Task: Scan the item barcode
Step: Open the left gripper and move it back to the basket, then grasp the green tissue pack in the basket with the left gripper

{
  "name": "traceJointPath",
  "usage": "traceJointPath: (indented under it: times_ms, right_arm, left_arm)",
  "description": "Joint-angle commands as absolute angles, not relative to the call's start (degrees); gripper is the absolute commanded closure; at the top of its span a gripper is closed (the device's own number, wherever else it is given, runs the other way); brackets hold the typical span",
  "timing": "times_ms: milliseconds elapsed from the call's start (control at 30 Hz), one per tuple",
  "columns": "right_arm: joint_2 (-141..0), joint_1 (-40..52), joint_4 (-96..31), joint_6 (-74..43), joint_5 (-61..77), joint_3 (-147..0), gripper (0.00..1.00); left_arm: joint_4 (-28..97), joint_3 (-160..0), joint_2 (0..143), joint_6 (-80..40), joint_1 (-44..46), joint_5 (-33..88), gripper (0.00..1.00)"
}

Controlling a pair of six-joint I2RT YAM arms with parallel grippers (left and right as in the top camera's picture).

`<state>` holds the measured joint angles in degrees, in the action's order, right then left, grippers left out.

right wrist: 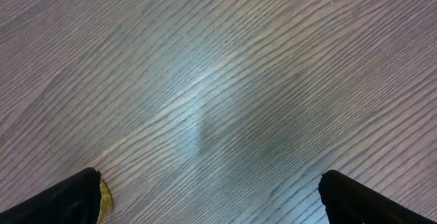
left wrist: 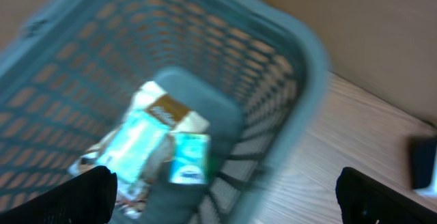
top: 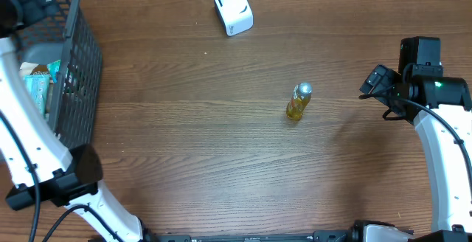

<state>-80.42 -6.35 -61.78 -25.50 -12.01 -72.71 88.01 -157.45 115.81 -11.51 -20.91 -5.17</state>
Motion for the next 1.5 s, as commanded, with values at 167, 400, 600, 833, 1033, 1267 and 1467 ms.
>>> traceJointPath:
  times_ms: [167,400,600,833,1033,1267,1467]
  right_arm:
    - [-80.5,-6.4,-61.6,-25.9,-12.4,-73.3,0.0]
    - [-80.5,-6.4,-61.6,-25.9,-12.4,-73.3,0.0]
    - [-80.5,-6.4,-61.6,-25.9,-12.4,-73.3,0.0]
    - [-80.5,-6.4,-61.6,-25.9,-12.4,-73.3,0.0]
    - [-80.5,-6.4,-61.6,-26.0,-12.4,-73.3,0.0]
    - [-80.5,-6.4,-61.6,-25.9,-12.4,-73.3,0.0]
    - [-80.5,-6.4,-61.6,-25.9,-12.4,-73.3,0.0]
  left_arm:
    - [89.4,-153.8,119.9,-8.9,-27.4,-4.4,0.0]
    - [91.6,-151.1,127.3,-4.5,-28.4,1.0,0.0]
    - [94.0,-151.1,134.0,-1.7,-28.6,4.7,0.0]
    - [95.7,-151.1,140.3,-1.7,-28.9,4.9,0.0]
    - [96.2,-151.1,143.4,-1.7,-28.9,4.9,0.0]
    - [95.5,-151.1,144.1,-2.8,-28.9,5.0,0.0]
    - [96.0,-151.1,144.1,-4.7,-29.1,5.1,0.0]
